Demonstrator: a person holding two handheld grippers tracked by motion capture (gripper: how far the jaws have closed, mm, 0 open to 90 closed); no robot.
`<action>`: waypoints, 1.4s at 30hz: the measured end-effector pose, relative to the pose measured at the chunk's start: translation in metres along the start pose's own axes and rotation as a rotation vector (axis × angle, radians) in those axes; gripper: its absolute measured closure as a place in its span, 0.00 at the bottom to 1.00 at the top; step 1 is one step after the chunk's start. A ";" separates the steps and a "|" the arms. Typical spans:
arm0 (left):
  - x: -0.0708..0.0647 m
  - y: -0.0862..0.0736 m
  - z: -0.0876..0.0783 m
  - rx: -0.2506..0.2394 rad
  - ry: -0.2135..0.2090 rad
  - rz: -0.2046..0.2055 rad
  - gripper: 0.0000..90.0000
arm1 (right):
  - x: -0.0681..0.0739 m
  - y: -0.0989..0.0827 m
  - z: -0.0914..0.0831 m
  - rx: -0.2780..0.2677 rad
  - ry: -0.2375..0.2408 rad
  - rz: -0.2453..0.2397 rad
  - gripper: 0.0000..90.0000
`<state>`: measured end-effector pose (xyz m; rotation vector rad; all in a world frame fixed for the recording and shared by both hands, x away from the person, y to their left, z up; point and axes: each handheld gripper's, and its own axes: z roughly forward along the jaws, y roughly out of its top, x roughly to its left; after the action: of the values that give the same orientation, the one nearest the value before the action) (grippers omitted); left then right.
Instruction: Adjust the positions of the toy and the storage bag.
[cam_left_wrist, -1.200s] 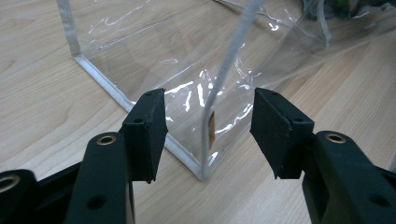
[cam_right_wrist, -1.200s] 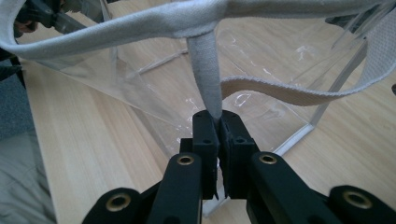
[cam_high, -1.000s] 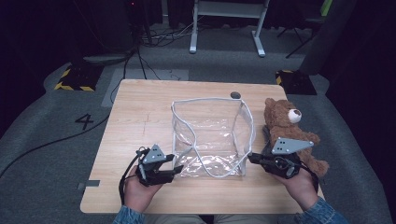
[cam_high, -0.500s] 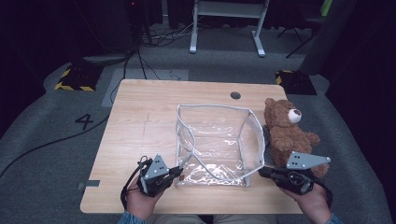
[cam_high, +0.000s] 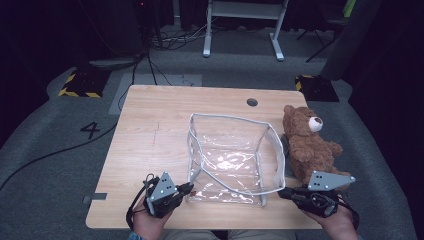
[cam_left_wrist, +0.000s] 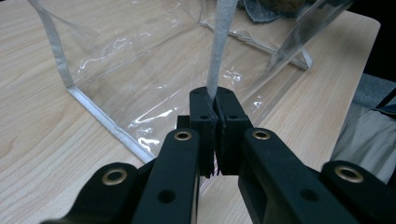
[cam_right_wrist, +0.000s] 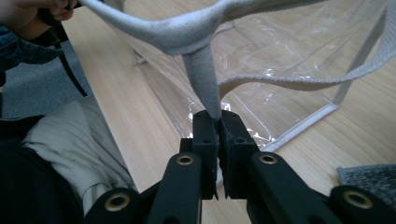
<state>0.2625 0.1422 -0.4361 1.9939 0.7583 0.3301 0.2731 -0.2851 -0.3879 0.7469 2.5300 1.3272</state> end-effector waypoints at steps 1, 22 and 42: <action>0.000 0.000 0.000 -0.001 0.001 -0.001 0.97 | 0.000 0.000 -0.002 -0.013 0.007 -0.005 0.93; -0.002 0.000 -0.001 0.007 0.007 0.007 0.96 | -0.084 0.032 -0.062 -0.057 -0.296 0.096 0.52; -0.004 0.004 0.005 0.023 0.006 0.017 0.96 | -0.147 0.023 -0.058 0.010 -0.427 0.239 0.47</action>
<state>0.2630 0.1350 -0.4351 2.0231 0.7519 0.3389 0.3842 -0.3911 -0.3455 1.2185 2.1603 1.0747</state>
